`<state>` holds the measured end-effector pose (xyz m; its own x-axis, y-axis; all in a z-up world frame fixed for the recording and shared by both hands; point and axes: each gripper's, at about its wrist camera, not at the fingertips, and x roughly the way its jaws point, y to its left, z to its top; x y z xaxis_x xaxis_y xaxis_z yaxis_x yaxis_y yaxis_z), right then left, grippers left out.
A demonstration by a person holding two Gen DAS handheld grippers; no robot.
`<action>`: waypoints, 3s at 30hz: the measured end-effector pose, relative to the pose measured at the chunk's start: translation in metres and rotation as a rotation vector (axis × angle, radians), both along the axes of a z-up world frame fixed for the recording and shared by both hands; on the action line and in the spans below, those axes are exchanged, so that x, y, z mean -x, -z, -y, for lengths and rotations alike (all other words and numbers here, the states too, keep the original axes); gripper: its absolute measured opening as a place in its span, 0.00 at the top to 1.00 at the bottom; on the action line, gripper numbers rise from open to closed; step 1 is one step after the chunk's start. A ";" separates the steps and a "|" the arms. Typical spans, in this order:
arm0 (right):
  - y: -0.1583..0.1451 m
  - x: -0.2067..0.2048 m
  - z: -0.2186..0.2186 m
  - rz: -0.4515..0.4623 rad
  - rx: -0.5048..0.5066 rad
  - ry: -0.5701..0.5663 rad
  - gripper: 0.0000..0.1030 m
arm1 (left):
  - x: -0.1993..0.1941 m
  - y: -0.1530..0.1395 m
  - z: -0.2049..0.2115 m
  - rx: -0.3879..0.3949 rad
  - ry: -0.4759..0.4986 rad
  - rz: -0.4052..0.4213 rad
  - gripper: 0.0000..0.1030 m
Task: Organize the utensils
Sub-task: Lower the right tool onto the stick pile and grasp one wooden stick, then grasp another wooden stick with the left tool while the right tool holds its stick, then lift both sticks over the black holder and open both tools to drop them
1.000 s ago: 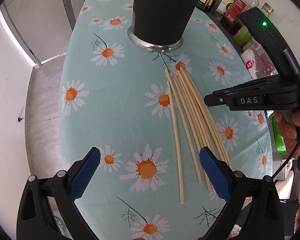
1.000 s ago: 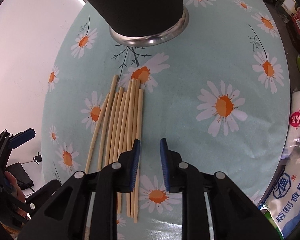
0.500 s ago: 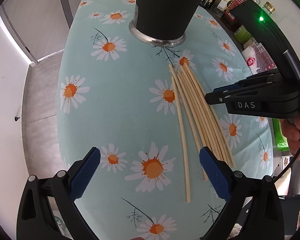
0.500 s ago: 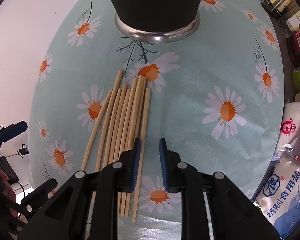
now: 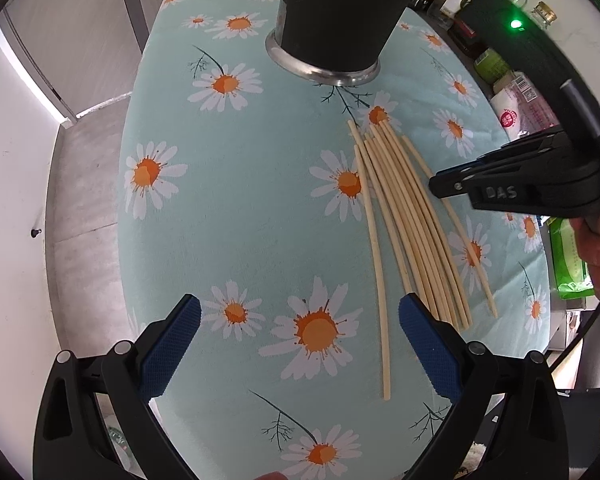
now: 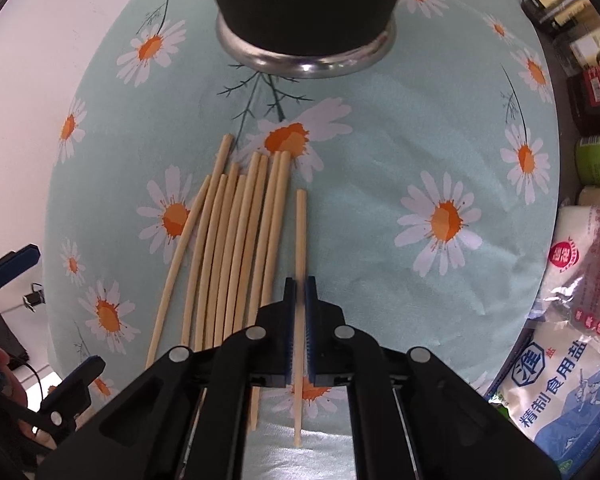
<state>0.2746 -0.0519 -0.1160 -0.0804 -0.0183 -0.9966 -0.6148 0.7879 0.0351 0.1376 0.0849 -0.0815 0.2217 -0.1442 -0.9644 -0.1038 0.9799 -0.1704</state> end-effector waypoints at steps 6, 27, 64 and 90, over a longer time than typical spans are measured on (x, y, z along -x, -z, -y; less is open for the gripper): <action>-0.014 -0.010 0.029 -0.053 -0.102 0.056 0.95 | -0.014 -0.002 0.009 0.016 0.005 -0.045 0.06; -0.019 -0.021 0.105 -0.069 -0.273 0.074 0.95 | -0.068 0.023 0.039 -0.096 -0.058 -0.192 0.59; -0.046 -0.011 0.107 -0.064 -0.414 0.068 0.95 | -0.044 -0.022 0.048 0.018 -0.181 -0.028 0.96; -0.229 -0.072 0.092 0.574 -1.028 0.211 0.94 | -0.100 -0.219 -0.035 0.207 -0.149 0.895 0.96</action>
<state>0.3466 -0.1439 0.1133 0.4756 0.7684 -0.4282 -0.6084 0.6389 0.4708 0.2376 0.1200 0.1379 0.9004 -0.2051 -0.3837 0.0287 0.9081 -0.4178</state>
